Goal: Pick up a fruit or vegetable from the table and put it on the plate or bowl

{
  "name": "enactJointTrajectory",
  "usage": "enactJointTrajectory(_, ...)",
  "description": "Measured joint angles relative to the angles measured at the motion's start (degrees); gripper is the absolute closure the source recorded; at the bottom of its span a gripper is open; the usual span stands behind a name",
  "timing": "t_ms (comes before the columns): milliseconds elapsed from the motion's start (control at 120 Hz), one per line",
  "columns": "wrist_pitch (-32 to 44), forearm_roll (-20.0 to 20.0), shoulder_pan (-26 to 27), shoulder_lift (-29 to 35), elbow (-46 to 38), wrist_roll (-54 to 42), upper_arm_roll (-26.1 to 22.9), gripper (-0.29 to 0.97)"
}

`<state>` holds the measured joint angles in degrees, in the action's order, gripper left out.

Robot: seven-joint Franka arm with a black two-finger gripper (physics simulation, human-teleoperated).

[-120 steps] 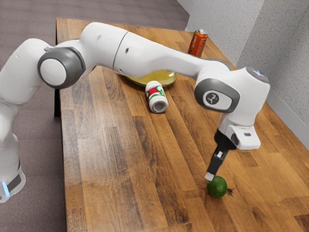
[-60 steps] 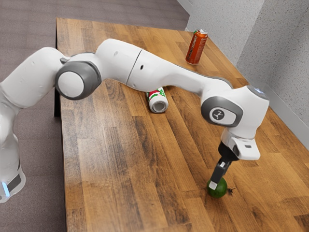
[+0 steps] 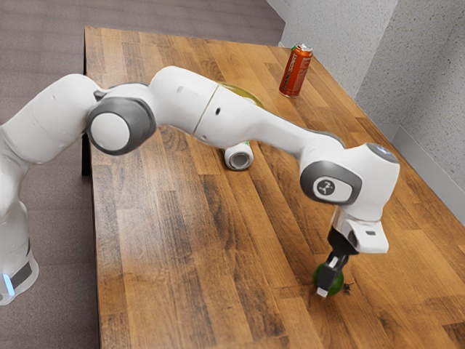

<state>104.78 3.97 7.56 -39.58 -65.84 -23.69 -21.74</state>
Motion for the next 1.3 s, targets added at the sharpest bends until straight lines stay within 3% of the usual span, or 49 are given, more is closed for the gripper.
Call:
enactJointTrajectory(100,-0.3,0.3,0.8,3.4,-0.9,-0.1,1.5,0.27)
enactJointTrajectory(242,-2.8,0.9,1.0,24.7,-15.1,0.7,8.2,0.31)
enactJointTrajectory(350,-6.0,1.3,-6.6,42.2,-27.4,1.4,11.3,0.32)
enactJointTrajectory(442,-8.5,1.6,-9.8,47.8,-31.3,0.8,18.7,0.31)
enactJointTrajectory(608,-11.0,2.2,-11.4,48.6,-32.8,-3.3,35.0,0.32)
enactJointTrajectory(742,-10.9,2.2,-13.1,45.7,-32.8,-7.7,40.8,0.33)
enactJointTrajectory(1008,-8.4,-4.1,-27.6,35.5,-27.6,-17.9,41.9,0.33)
enactJointTrajectory(1167,-7.7,-5.9,-25.3,31.2,-22.5,-23.1,39.0,0.32)
enactJointTrajectory(1300,-7.4,-7.4,-27.4,27.2,-18.7,-26.7,36.7,0.32)
